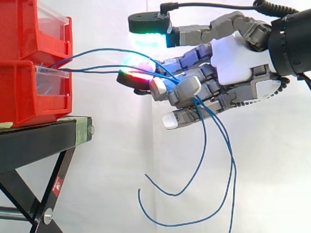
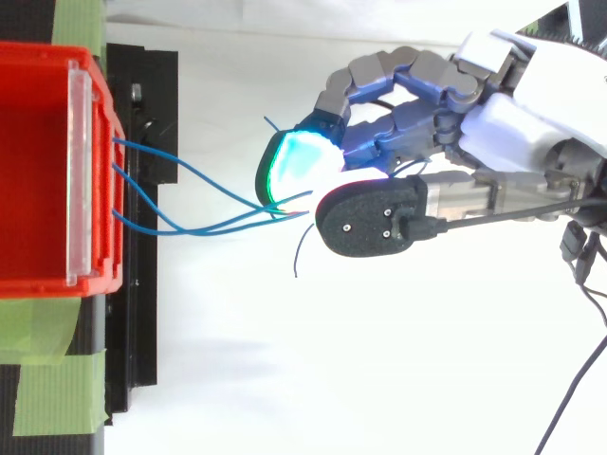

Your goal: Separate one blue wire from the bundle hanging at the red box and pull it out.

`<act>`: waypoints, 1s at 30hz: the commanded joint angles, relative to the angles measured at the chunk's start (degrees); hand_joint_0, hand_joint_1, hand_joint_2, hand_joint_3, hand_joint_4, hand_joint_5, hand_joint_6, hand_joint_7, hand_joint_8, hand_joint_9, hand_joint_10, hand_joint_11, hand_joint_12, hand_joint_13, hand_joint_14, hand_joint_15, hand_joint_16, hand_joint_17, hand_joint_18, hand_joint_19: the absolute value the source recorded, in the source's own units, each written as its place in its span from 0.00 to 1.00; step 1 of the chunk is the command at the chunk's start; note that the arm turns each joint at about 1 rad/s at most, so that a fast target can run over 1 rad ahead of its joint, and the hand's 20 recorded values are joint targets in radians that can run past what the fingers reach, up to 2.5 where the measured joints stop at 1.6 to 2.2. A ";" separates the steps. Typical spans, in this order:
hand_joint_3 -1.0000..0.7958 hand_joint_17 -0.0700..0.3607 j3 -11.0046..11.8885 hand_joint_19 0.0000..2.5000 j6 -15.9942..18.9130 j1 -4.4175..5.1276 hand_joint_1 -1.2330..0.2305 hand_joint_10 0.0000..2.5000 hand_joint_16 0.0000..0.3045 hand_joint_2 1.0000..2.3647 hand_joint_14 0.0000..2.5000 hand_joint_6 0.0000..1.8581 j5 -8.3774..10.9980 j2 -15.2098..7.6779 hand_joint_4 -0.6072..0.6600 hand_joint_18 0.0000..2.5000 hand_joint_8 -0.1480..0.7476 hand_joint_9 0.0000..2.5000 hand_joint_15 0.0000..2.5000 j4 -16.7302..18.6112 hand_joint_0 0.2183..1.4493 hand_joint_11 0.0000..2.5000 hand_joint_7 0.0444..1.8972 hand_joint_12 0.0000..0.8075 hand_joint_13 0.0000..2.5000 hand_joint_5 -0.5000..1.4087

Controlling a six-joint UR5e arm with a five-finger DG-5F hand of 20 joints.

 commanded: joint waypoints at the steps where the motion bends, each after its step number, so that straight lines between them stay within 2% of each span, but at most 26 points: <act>1: 0.35 0.43 0.03 0.27 0.00 -0.07 0.33 0.00 0.17 0.01 0.40 0.49 0.01 0.00 0.59 0.28 0.51 0.33 0.56 -0.02 0.34 0.59 0.45 0.50 0.29 0.15; 13: 0.43 0.43 0.03 0.27 0.00 -0.07 0.32 0.00 0.17 0.01 0.40 0.50 0.01 0.00 0.51 0.29 0.50 0.34 0.56 -0.02 0.34 0.57 0.47 0.50 0.29 0.16; 21: 0.48 0.42 0.03 0.27 0.00 0.11 0.32 0.00 0.16 0.01 0.40 0.50 0.01 0.00 0.39 0.29 0.50 0.35 0.55 -0.19 0.34 0.55 0.49 0.50 0.30 0.17; 30: 0.50 0.42 0.03 0.27 0.00 0.20 0.31 0.00 0.16 0.01 0.42 0.50 0.01 0.00 0.36 0.30 0.51 0.37 0.53 -2.83 0.34 0.54 0.50 0.53 0.31 0.17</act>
